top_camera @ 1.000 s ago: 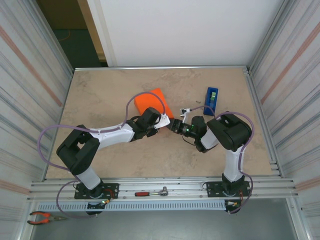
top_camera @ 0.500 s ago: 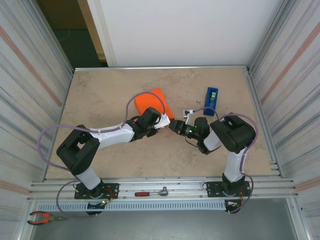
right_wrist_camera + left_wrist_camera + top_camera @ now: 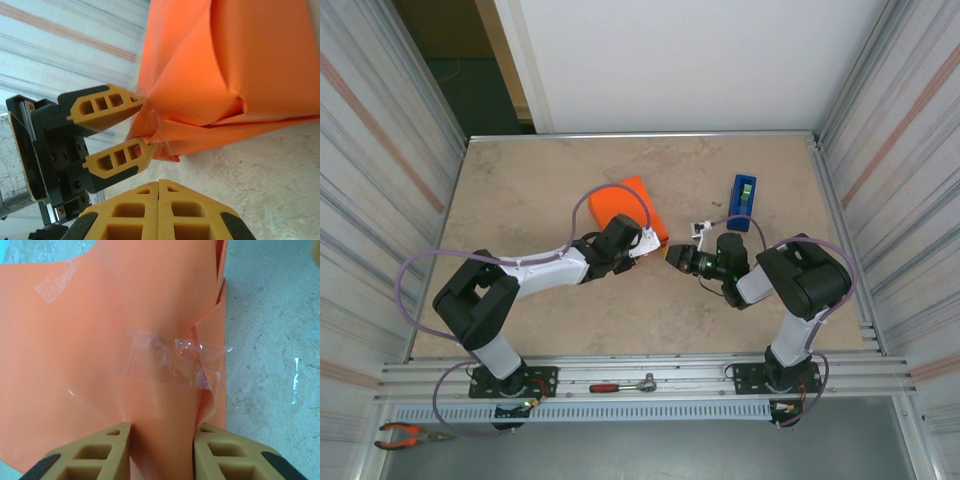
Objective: Wrap the gift box in paper
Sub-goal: Wrap the gift box with the wrapping paper.
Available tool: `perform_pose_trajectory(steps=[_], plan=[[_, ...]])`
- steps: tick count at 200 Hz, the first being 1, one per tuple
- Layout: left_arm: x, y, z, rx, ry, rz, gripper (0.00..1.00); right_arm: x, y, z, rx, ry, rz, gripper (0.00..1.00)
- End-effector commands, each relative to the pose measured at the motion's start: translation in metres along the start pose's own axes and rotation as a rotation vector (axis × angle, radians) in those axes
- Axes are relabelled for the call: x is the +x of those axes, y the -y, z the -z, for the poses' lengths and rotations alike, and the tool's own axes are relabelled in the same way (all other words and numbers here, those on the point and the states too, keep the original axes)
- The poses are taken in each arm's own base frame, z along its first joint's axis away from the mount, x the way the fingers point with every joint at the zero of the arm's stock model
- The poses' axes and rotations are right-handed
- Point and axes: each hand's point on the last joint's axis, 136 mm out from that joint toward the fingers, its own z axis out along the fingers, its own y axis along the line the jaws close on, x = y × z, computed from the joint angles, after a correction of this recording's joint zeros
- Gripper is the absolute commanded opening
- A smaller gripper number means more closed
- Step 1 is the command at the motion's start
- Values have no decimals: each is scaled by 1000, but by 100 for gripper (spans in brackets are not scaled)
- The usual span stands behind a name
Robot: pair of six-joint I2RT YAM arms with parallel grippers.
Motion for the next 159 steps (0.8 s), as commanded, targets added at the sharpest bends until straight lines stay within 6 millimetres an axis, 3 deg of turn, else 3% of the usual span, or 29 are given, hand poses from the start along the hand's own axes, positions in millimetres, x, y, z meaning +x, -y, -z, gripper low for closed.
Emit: perform_pose_trajectory(steps=[1, 68, 159], plan=[[46, 44, -11, 153, -152, -54, 31, 1, -22, -9, -45, -36, 59, 0], [46, 45, -10, 154, -153, -56, 30, 0, -25, -29, -69, -44, 54, 0], [46, 45, -11, 154, -154, -58, 30, -4, -13, -42, -60, -39, 34, 0]])
